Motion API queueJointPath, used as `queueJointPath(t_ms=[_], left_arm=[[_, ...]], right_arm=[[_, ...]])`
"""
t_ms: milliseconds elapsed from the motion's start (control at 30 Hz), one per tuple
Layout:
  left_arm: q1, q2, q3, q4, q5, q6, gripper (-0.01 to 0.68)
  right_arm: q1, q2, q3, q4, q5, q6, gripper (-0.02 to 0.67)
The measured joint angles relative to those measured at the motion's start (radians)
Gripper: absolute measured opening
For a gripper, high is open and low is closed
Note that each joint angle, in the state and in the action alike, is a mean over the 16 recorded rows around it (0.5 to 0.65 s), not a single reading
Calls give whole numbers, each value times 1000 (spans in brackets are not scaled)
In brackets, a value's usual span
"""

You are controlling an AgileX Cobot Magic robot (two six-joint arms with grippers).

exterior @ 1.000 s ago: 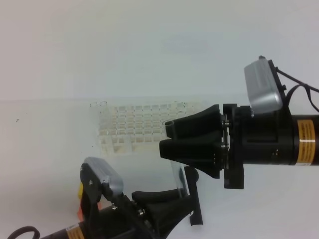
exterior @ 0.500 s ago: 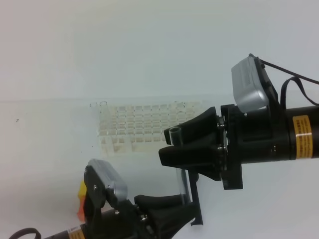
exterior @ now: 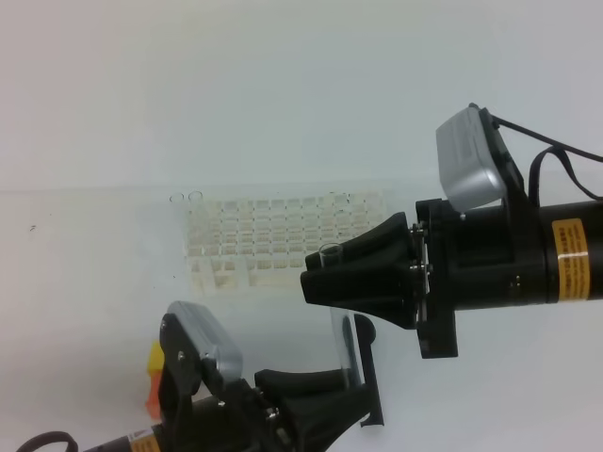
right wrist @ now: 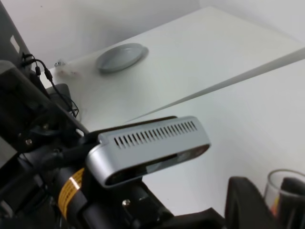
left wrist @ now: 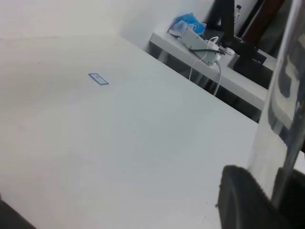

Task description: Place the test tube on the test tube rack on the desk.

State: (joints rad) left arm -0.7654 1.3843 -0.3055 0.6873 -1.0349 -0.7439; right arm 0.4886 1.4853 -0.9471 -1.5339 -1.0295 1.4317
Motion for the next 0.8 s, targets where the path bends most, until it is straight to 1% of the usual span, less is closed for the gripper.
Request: queueJointPath(t_ms=[67, 133, 233, 367, 433, 467, 533, 600, 633, 800], left_arm=[[0, 0, 0, -2, 2, -13, 139], [0, 0, 0, -5, 7, -28, 219], [0, 0, 0, -10, 13, -53, 350], [0, 0, 0, -15, 21, -96, 506], [0, 0, 0, -11, 26, -119, 558], [0, 0, 0, -9, 29, -129, 574], [0, 0, 0, 0, 38, -145, 575], [0, 0, 0, 14, 48, -156, 537], [0, 0, 0, 22, 53, -161, 503], [0, 0, 0, 53, 80, -177, 291]], right_arm=[[0, 0, 0, 0, 1, 0, 144], [0, 0, 0, 1, 3, 0, 127], [0, 0, 0, 1, 7, -5, 123], [0, 0, -3, 0, 17, -17, 123], [0, 0, -8, 0, 21, -24, 123], [0, -1, -12, -2, 24, -27, 123], [0, -5, -23, -8, 30, -32, 122], [0, -12, -40, -22, 40, -34, 122], [0, -18, -50, -32, 47, -33, 122], [0, -62, -115, -99, 96, -2, 122]])
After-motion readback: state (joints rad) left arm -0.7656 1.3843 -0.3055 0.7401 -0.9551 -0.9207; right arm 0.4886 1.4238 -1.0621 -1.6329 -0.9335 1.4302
